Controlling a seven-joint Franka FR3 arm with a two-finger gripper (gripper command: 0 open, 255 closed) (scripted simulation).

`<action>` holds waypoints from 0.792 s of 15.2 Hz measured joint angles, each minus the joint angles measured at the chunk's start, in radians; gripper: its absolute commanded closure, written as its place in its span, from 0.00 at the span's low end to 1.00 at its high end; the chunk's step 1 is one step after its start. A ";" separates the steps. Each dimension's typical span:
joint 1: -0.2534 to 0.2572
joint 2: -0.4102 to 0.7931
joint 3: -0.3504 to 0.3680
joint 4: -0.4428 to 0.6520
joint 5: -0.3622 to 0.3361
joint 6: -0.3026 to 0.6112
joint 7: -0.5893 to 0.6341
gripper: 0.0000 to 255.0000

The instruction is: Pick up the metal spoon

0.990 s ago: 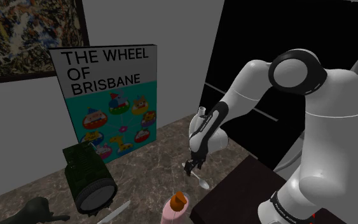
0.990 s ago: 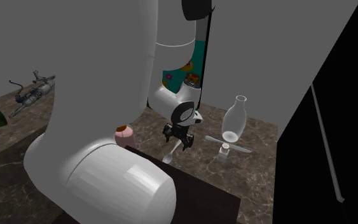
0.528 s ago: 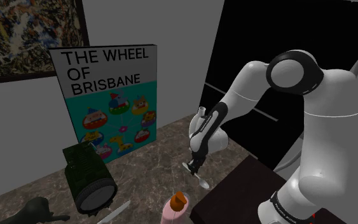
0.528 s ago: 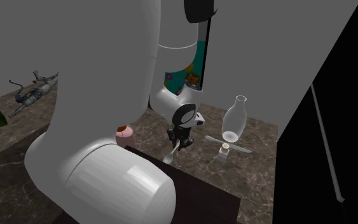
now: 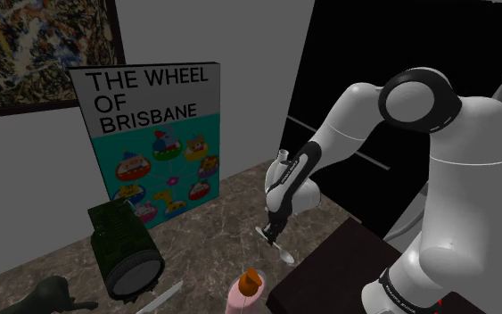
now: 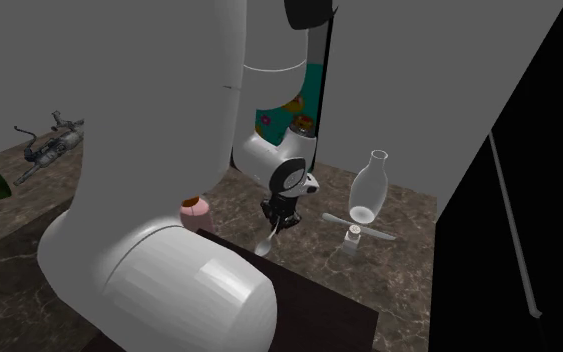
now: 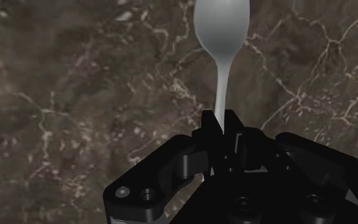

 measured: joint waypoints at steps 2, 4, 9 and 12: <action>0.004 -0.035 -0.003 -0.012 -0.004 -0.023 0.007 1.00; 0.008 -0.065 -0.010 -0.018 -0.011 -0.048 0.016 1.00; 0.017 -0.154 -0.021 -0.041 -0.028 -0.113 0.041 1.00; 0.020 -0.209 -0.025 -0.058 -0.037 -0.151 0.053 1.00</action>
